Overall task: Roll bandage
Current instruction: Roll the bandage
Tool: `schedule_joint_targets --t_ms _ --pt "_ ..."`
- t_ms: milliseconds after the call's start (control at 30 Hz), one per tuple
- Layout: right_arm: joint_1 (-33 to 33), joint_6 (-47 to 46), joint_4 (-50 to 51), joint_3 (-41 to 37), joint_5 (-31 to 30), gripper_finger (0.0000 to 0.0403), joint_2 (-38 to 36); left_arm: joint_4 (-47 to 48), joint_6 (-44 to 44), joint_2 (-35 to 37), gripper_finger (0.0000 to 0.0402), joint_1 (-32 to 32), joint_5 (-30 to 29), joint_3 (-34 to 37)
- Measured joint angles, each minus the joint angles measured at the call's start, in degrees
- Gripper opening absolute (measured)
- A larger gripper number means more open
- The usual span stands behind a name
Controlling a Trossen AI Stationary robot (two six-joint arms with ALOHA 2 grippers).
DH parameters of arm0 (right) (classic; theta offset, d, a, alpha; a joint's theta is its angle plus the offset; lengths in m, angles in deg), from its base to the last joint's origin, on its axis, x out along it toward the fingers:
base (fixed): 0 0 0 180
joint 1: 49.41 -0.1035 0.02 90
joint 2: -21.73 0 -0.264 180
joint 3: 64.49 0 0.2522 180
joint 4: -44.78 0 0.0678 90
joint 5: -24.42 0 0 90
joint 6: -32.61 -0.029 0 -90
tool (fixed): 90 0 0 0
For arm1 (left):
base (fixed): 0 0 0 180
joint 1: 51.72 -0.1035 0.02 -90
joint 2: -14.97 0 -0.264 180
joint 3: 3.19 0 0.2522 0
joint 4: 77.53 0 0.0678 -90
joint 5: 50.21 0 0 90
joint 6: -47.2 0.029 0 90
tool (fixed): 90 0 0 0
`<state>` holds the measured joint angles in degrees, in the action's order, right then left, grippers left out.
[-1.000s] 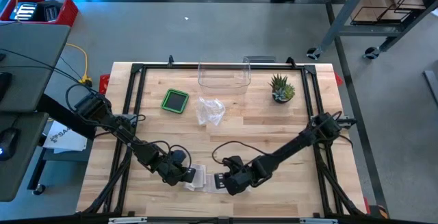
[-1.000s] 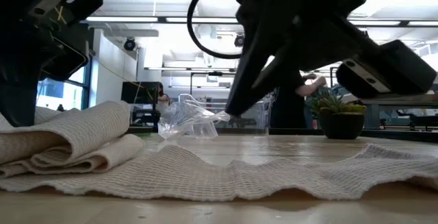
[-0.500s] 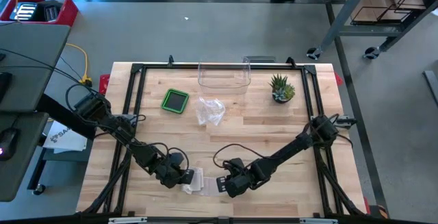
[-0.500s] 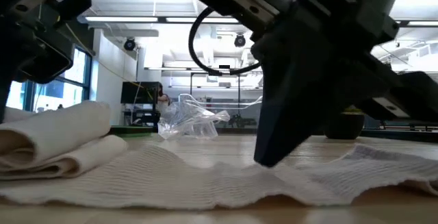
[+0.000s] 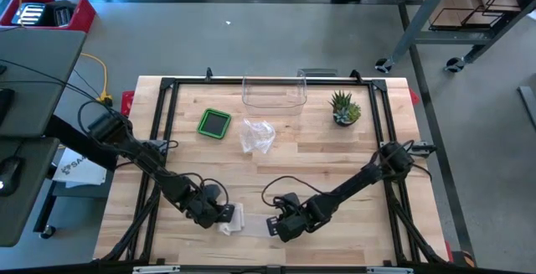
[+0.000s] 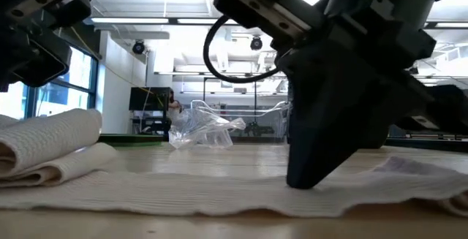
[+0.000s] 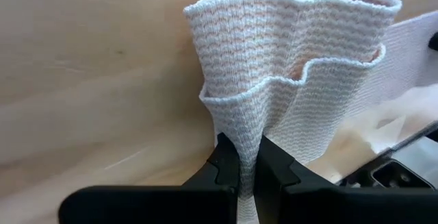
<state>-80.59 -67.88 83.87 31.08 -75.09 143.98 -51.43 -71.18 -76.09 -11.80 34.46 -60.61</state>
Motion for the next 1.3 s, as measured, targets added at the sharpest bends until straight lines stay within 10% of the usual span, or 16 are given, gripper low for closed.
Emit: schedule_joint_targets --t_ms 800,1300 --pt "0.8 0.5 -3.8 0.0 -0.6 0.0000 2.2 32.9 14.2 4.0 0.0008 -3.7 5.6 -15.8" --pt "1.4 0.5 -3.5 -0.1 -1.6 0.0000 2.2 29.0 18.2 -2.8 0.0007 -5.9 9.8 -17.7"
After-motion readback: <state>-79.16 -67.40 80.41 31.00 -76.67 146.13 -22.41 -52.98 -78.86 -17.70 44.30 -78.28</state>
